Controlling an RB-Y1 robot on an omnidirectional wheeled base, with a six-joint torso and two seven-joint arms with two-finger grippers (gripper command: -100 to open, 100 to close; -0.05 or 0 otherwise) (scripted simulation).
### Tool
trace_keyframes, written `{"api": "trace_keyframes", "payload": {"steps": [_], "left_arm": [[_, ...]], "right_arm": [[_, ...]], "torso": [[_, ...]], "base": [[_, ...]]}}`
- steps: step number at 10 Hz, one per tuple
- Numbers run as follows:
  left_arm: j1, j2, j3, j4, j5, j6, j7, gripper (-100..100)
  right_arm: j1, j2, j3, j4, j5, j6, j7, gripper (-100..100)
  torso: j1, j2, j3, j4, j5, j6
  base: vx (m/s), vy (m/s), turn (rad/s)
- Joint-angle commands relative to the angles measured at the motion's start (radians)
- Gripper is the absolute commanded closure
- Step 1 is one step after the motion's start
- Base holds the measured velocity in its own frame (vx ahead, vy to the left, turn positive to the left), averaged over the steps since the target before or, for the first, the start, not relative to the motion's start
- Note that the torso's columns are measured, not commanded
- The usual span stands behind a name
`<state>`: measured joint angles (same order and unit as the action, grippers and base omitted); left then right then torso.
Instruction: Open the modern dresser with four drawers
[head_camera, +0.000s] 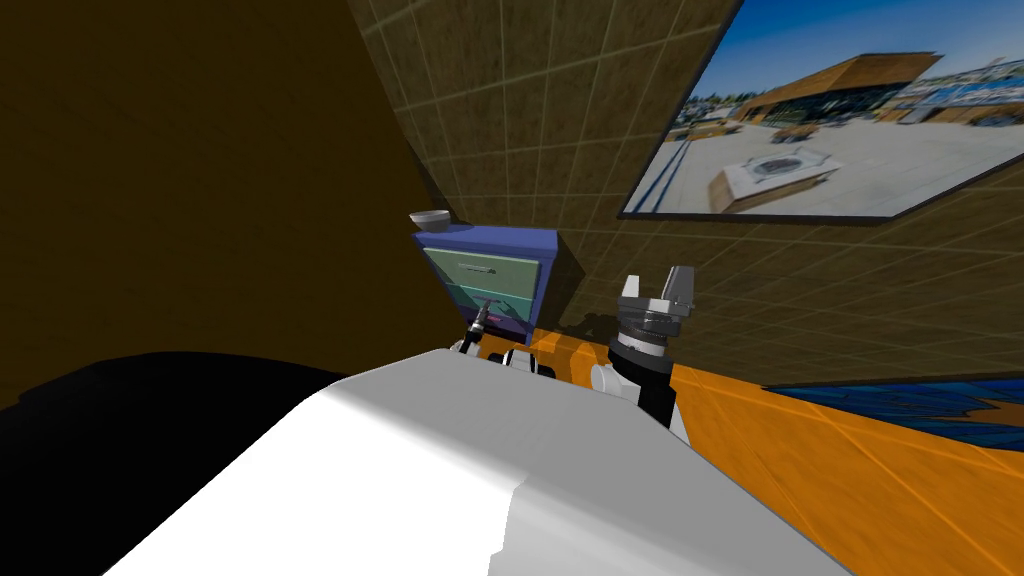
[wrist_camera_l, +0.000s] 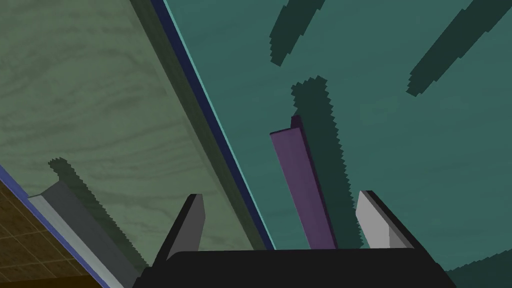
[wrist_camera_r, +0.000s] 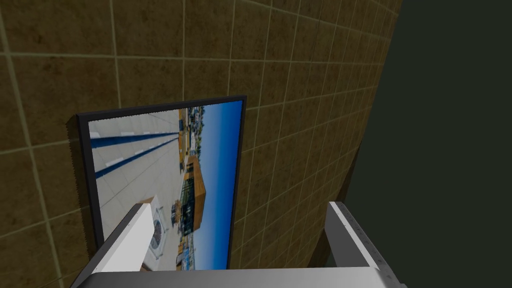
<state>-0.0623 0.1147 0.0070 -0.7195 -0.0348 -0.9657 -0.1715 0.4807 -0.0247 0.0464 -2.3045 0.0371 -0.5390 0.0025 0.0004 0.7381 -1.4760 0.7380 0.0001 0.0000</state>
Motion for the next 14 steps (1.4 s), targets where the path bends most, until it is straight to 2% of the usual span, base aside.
{"api": "trace_keyframes", "payload": {"steps": [1,3,4,5,6,7,8,9,11,14], "left_arm": [[-0.031,-0.013,0.000,0.082,-0.006,-0.013,0.000,-100],[-0.048,-0.022,0.000,0.128,-0.009,-0.021,0.000,-100],[-0.052,-0.018,0.001,0.133,-0.007,-0.027,0.000,-100],[-0.079,-0.013,0.005,0.131,-0.005,0.000,0.005,-100],[-0.065,-0.015,0.003,0.129,-0.006,-0.014,0.002,-100],[-0.067,-0.015,0.003,0.128,-0.006,-0.009,0.003,100],[-0.028,-0.004,-0.006,0.078,0.014,0.004,0.000,100],[-0.009,0.002,-0.011,0.052,0.024,0.011,-0.001,100],[-0.009,0.002,-0.011,0.052,0.024,0.011,-0.001,100],[0.050,0.019,-0.024,-0.023,0.054,0.032,-0.006,100]], "right_arm": [[0.000,0.000,0.000,0.000,0.000,0.000,0.000,0],[0.000,0.000,0.000,0.000,0.000,0.000,0.000,0],[0.000,0.000,0.000,0.000,0.000,0.000,0.000,0],[0.000,0.000,0.000,0.000,0.000,0.000,0.000,0],[0.000,0.000,0.000,0.000,0.000,0.000,0.000,0],[0.000,0.000,0.000,0.000,0.000,0.000,0.000,0],[0.000,0.000,0.000,0.000,0.000,0.000,0.000,0],[0.000,0.000,0.000,0.000,0.000,0.000,0.000,0],[0.000,0.000,0.000,0.000,0.000,0.000,0.000,0],[0.000,0.000,0.000,0.000,0.000,0.000,0.000,0]], "torso": [[0.000,0.000,0.000,0.000,0.000,0.000],[-0.001,0.000,0.000,0.000,0.000,0.000],[0.000,0.000,0.000,0.000,0.000,0.000],[0.001,0.001,0.001,0.000,0.000,0.000],[0.000,0.000,0.000,0.000,0.000,0.000],[0.000,0.001,0.000,0.000,0.000,0.000],[0.000,0.001,0.001,0.000,0.000,0.000],[-0.001,0.004,0.002,0.001,0.000,0.000],[0.000,0.001,0.001,0.001,0.000,0.000],[0.000,0.000,0.000,0.000,0.000,0.000]], "base": [[0.046,-0.031,0.002],[0.046,-0.028,0.004],[0.022,-0.012,0.000],[0.032,-0.012,0.000],[0.021,-0.007,-0.001],[0.000,0.000,0.000],[-0.054,-0.010,-0.099],[-0.107,-0.008,-0.107],[-0.055,-0.005,-0.008],[-0.058,-0.008,-0.069]]}}
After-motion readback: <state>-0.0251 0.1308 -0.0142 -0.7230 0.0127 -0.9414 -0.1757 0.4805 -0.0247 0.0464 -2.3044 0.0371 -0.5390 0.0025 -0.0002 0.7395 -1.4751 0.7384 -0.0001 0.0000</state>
